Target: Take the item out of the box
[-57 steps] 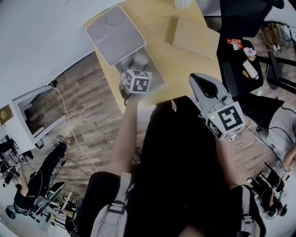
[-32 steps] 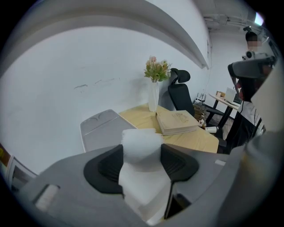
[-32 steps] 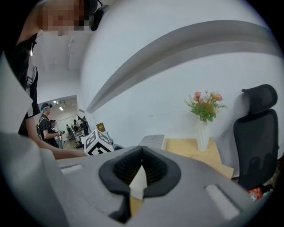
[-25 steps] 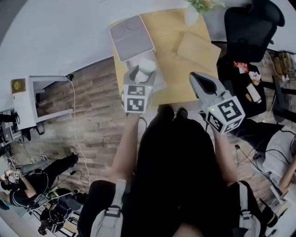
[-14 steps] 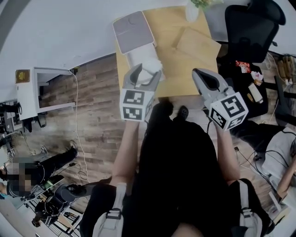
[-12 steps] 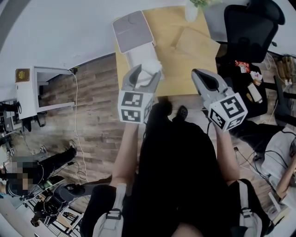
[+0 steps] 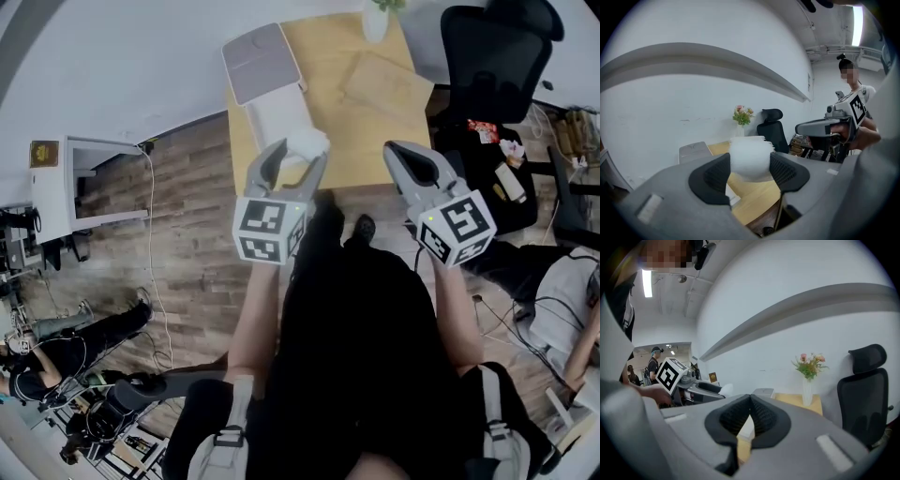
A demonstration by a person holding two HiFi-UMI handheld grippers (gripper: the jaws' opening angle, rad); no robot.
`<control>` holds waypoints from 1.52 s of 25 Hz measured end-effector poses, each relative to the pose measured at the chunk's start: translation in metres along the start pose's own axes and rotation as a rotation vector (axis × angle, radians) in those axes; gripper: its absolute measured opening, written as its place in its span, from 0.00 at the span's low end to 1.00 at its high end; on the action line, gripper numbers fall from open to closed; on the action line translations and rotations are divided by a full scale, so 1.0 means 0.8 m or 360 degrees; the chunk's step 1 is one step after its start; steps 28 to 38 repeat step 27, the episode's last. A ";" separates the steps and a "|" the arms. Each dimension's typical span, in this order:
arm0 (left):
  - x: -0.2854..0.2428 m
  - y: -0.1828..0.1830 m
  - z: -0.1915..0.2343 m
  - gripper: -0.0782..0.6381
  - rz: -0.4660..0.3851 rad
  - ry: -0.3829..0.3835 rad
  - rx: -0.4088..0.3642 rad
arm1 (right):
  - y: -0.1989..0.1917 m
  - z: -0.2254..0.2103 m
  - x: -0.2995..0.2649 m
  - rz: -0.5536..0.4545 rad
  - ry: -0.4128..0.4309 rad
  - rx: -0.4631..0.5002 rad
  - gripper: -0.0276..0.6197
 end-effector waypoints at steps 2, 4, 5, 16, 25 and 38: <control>0.000 0.003 -0.009 0.49 -0.0018 -0.0010 -0.0004 | -0.003 -0.001 0.007 -0.0005 -0.0018 0.0014 0.05; 0.001 0.006 -0.018 0.49 -0.0032 -0.0018 -0.0010 | -0.005 -0.001 0.015 -0.0005 -0.0034 0.0037 0.05; 0.002 0.007 -0.022 0.49 -0.0037 -0.0026 -0.0012 | -0.005 0.000 0.019 -0.0007 -0.0038 0.0037 0.05; 0.015 0.022 -0.049 0.49 -0.0062 -0.0125 -0.0039 | 0.005 0.006 0.031 -0.0055 -0.0060 0.0072 0.05; 0.014 0.027 -0.060 0.49 -0.0083 -0.0156 -0.0051 | 0.001 0.005 0.033 -0.0052 -0.0078 0.0095 0.05; 0.016 0.028 -0.059 0.49 -0.0087 -0.0158 -0.0049 | 0.003 0.006 0.032 -0.0053 -0.0076 0.0104 0.05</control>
Point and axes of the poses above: the fingertips, and each gripper's own axes: x backward along the fingers, z to its left, y out of its top, the point moved 3 cm from there along x, backward along the fingers, and after that the axes turned 3 degrees about z, right-handed, at the moved point
